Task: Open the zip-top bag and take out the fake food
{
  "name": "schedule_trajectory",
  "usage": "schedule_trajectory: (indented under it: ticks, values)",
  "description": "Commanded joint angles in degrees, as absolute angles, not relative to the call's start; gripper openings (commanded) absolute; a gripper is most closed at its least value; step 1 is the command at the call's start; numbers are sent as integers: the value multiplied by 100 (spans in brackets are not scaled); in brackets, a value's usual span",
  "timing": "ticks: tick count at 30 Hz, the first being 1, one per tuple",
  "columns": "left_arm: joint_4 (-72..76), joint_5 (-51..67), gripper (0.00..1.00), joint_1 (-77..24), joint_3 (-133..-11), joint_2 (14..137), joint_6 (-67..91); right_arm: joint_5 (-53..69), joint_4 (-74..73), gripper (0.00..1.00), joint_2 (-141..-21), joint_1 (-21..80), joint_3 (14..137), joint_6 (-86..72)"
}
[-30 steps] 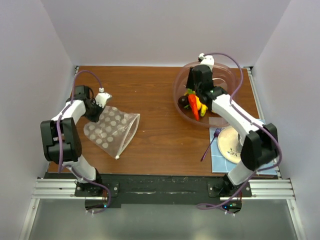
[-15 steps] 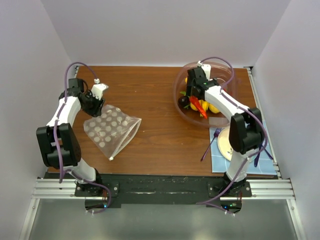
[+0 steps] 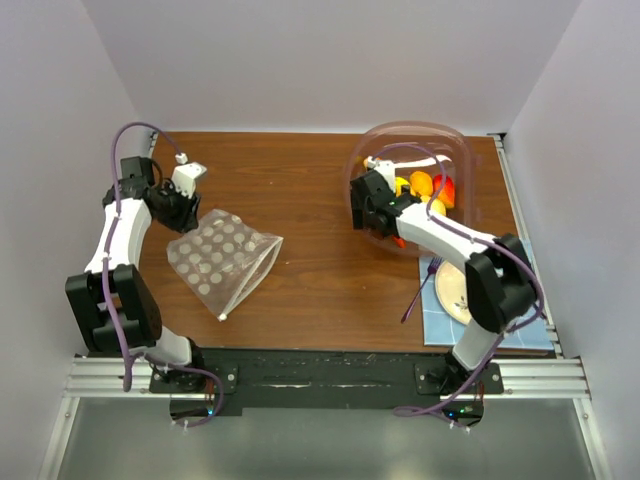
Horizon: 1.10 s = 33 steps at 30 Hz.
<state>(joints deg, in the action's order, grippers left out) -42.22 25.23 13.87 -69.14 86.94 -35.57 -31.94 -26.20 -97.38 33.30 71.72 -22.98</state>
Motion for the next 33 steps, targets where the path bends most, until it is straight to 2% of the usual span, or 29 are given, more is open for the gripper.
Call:
schedule_trajectory:
  ticks: [1, 6, 17, 26, 28, 31, 33]
  values:
    - [-4158, 2602, 40, 1415, -6575, 8280, -3568, -2762, -2637, 94, -10176, 3243, 7171, -2444]
    - [-4105, 2531, 39, 1424, -6294, 8077, -3656, -2110, -2558, 90, -10371, 3462, 7497, -2382]
    - [-4008, 2479, 38, 1441, -6073, 7831, -3709, -1556, -2716, 89, -10968, 5158, 8340, -2926]
    - [-3999, 2478, 37, 1608, -5889, 7691, -3911, -1362, -2575, 89, -11259, 6160, 8341, -3331]
    - [-3999, 2496, 37, 1635, -5871, 7673, -3929, -1415, -2663, 91, -11180, 6293, 8297, -3279]
    - [-4017, 2549, 37, 1679, -5880, 7655, -3920, -1617, -2795, 99, -10864, 6328, 8139, -3112]
    - [-3999, 2584, 43, 1679, -5906, 7647, -3832, -1915, -2978, 99, -10522, 6328, 8130, -3015]
